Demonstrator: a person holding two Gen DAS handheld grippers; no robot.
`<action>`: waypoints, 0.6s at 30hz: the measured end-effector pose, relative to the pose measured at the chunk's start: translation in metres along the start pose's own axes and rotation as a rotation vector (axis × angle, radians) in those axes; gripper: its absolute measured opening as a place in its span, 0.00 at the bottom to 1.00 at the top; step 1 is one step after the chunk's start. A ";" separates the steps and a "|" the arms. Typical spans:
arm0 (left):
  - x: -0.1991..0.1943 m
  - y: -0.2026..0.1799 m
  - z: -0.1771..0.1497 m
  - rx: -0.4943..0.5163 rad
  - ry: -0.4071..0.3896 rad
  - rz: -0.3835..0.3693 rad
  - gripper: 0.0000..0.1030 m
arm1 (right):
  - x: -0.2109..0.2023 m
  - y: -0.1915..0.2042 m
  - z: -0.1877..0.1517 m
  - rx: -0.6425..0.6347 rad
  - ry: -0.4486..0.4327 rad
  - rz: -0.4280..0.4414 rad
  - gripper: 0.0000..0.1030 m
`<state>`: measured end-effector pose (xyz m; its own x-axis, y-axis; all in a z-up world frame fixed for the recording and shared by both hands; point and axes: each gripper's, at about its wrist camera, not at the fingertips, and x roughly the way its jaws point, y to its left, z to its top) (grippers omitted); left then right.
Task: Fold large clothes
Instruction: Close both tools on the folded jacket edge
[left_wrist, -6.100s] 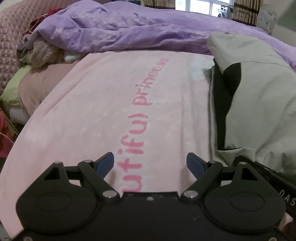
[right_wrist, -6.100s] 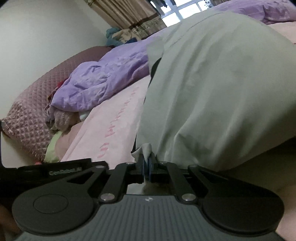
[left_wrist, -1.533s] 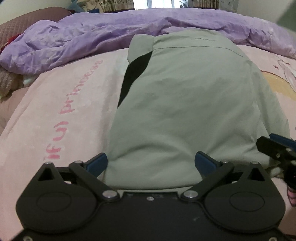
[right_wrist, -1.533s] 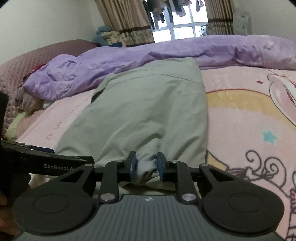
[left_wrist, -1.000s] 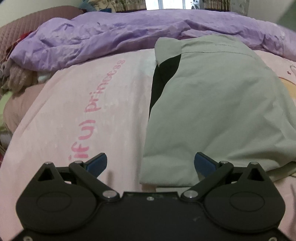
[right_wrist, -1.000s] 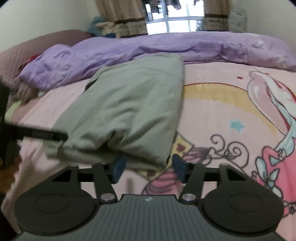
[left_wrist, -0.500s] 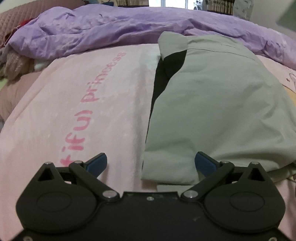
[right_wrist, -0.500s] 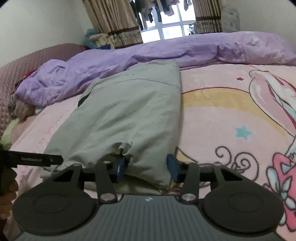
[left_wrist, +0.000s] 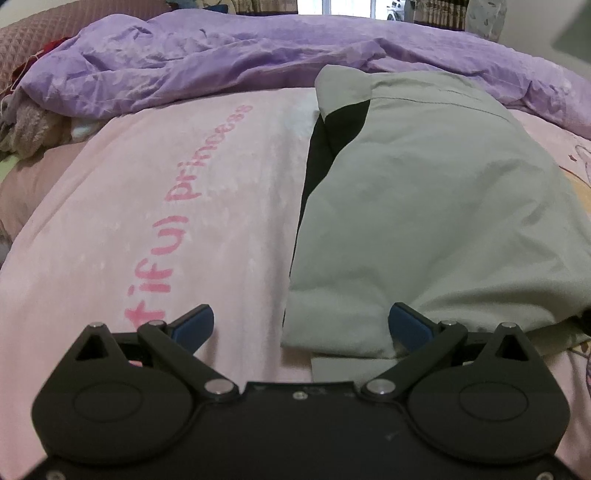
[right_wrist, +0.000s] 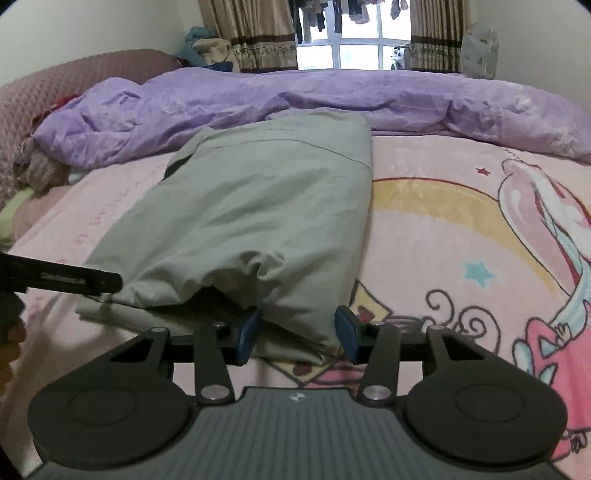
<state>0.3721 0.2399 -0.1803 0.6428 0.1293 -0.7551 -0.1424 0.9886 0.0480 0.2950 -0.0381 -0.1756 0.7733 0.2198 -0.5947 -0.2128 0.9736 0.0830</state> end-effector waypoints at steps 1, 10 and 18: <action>0.000 0.000 -0.001 -0.001 -0.001 -0.001 1.00 | 0.003 0.000 -0.001 -0.002 -0.003 -0.019 0.45; 0.004 0.016 -0.012 -0.066 -0.002 -0.071 1.00 | 0.011 -0.035 -0.008 0.204 -0.001 0.057 0.38; -0.022 0.032 0.030 -0.102 -0.113 -0.160 0.99 | -0.026 -0.068 0.010 0.337 -0.106 0.246 0.74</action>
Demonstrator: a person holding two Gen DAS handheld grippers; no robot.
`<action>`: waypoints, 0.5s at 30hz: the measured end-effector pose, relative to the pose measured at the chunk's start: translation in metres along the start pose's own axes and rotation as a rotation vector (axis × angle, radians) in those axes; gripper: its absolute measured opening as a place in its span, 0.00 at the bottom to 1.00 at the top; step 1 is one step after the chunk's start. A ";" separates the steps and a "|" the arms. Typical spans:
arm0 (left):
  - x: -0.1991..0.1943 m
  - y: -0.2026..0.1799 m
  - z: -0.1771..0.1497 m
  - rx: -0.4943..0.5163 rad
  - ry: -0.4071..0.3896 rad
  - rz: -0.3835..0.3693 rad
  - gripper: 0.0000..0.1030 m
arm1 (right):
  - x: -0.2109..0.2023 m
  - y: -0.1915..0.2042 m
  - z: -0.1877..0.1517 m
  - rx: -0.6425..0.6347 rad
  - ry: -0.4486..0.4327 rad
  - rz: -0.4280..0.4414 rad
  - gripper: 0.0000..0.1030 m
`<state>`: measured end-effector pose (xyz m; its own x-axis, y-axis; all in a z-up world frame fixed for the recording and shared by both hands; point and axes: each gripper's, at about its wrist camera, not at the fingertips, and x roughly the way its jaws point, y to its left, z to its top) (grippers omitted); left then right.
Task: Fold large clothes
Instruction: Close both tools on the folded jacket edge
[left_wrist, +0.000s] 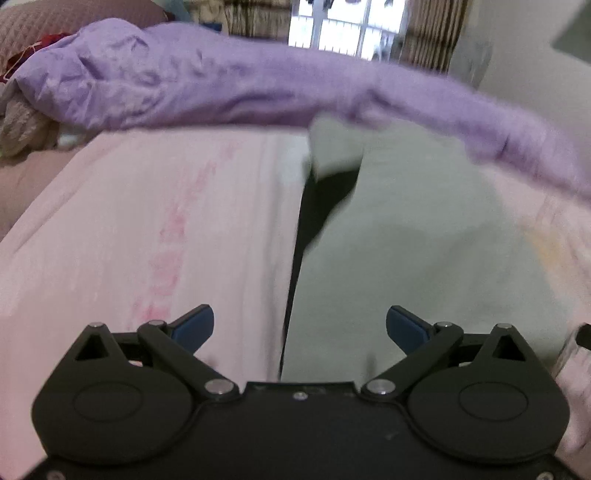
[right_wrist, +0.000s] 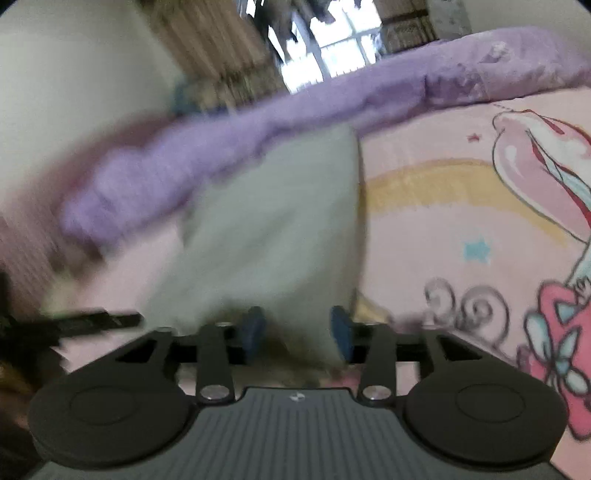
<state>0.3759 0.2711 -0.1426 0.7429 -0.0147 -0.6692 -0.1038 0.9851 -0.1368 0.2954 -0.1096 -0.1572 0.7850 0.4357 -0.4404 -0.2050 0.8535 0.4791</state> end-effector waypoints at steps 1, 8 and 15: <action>0.004 0.001 0.009 -0.002 0.000 -0.014 0.99 | -0.004 -0.005 0.011 0.030 -0.030 0.022 0.89; 0.096 -0.004 0.049 0.007 0.183 -0.150 1.00 | 0.078 -0.039 0.069 0.093 0.103 0.046 0.83; 0.126 -0.006 0.062 0.000 0.176 -0.238 1.00 | 0.160 -0.043 0.078 0.070 0.221 0.121 1.00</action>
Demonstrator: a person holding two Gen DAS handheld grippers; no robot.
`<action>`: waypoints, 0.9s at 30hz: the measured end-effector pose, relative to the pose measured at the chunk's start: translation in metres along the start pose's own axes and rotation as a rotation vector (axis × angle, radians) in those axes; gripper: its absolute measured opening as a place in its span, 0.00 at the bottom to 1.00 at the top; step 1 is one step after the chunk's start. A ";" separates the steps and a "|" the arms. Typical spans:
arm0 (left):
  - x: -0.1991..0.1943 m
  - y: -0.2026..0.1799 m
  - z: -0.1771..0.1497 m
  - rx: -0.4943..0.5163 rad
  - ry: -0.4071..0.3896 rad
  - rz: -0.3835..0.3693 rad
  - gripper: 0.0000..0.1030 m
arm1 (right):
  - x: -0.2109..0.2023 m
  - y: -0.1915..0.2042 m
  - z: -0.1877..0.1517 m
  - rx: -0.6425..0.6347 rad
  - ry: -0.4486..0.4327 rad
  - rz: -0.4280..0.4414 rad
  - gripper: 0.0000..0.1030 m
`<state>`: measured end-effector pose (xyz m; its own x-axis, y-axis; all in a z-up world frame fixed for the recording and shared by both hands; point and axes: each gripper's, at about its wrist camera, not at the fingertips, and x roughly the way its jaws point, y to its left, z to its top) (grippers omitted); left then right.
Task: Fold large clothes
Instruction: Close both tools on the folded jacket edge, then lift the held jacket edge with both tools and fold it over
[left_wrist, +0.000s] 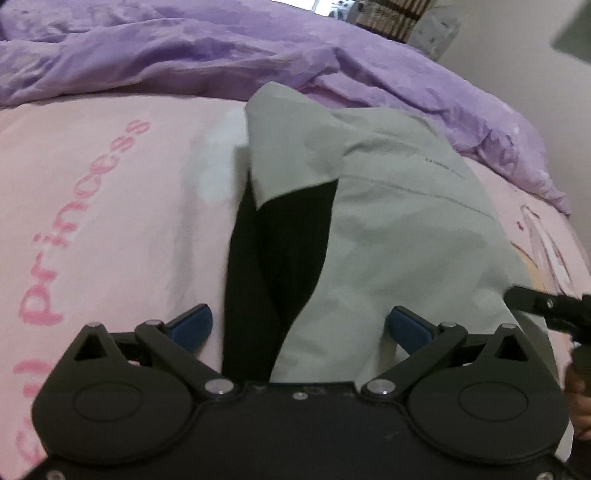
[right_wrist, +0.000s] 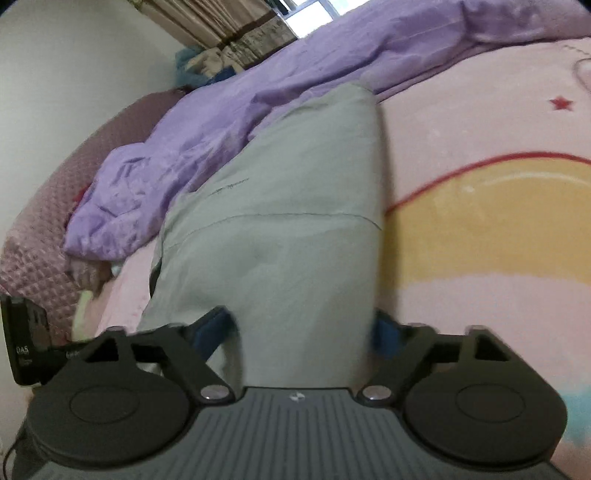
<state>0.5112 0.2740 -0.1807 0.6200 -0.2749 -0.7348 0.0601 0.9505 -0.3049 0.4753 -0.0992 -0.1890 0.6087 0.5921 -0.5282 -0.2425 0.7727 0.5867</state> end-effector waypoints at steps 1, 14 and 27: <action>0.003 -0.001 0.003 0.003 -0.003 -0.020 1.00 | 0.005 0.003 0.002 -0.021 0.000 0.004 1.00; 0.012 -0.014 0.009 0.038 -0.110 -0.055 0.67 | 0.013 0.028 0.006 -0.251 -0.064 -0.080 0.84; -0.039 -0.017 0.001 -0.038 -0.261 -0.196 0.15 | -0.041 0.083 0.020 -0.346 -0.179 -0.057 0.33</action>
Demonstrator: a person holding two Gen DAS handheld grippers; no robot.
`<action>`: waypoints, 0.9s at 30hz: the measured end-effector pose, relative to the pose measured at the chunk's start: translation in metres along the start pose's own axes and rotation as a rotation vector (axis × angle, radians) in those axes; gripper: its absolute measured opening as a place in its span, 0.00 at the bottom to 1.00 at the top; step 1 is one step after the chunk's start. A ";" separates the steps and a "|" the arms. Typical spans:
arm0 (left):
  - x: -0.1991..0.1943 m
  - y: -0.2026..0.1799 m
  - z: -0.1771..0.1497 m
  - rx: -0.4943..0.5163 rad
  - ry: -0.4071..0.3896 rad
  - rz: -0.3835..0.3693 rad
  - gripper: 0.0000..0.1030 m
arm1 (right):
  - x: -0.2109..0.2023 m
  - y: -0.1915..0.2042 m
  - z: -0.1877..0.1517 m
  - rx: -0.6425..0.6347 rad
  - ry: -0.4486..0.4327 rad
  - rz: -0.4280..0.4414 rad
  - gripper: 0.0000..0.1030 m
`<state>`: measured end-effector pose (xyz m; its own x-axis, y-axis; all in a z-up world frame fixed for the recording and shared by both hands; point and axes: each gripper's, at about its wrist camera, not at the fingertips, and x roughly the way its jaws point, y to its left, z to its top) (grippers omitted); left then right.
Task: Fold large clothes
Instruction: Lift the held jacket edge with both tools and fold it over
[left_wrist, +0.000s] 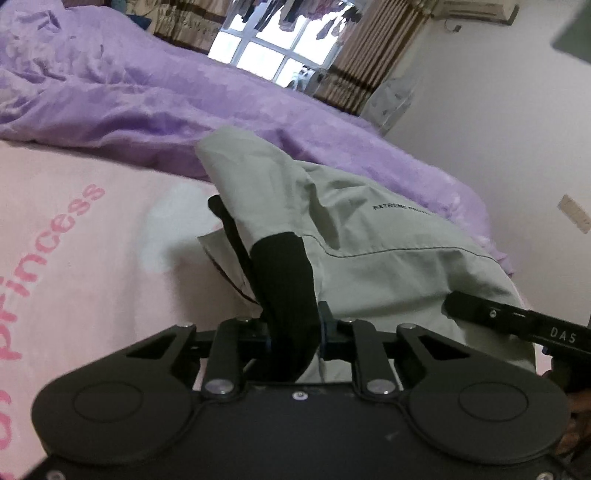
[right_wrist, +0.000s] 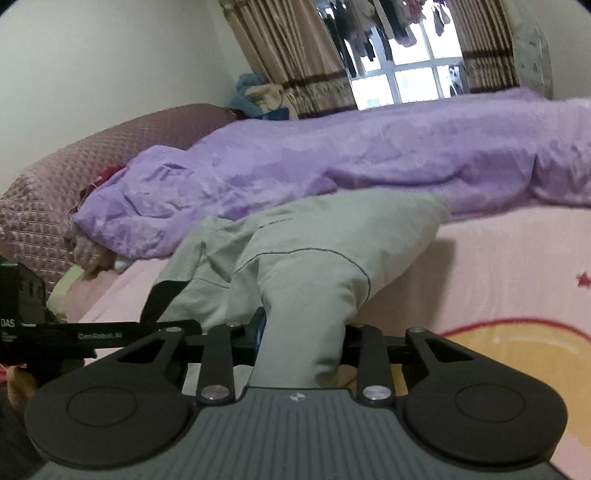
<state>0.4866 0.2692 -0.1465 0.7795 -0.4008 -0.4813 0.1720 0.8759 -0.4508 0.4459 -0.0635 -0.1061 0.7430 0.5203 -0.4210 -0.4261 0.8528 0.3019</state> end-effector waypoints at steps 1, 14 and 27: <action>-0.005 -0.005 0.000 -0.001 -0.015 -0.016 0.15 | -0.007 0.000 0.004 0.007 -0.009 0.008 0.32; -0.021 -0.101 0.016 0.047 -0.088 -0.144 0.14 | -0.106 -0.021 0.045 0.007 -0.138 -0.023 0.31; 0.108 -0.236 -0.042 0.027 0.092 -0.372 0.15 | -0.212 -0.145 0.016 0.077 -0.151 -0.254 0.32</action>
<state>0.5051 0.0081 -0.1236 0.6040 -0.7138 -0.3546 0.4493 0.6724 -0.5882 0.3585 -0.2980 -0.0464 0.8916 0.2736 -0.3608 -0.1809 0.9457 0.2700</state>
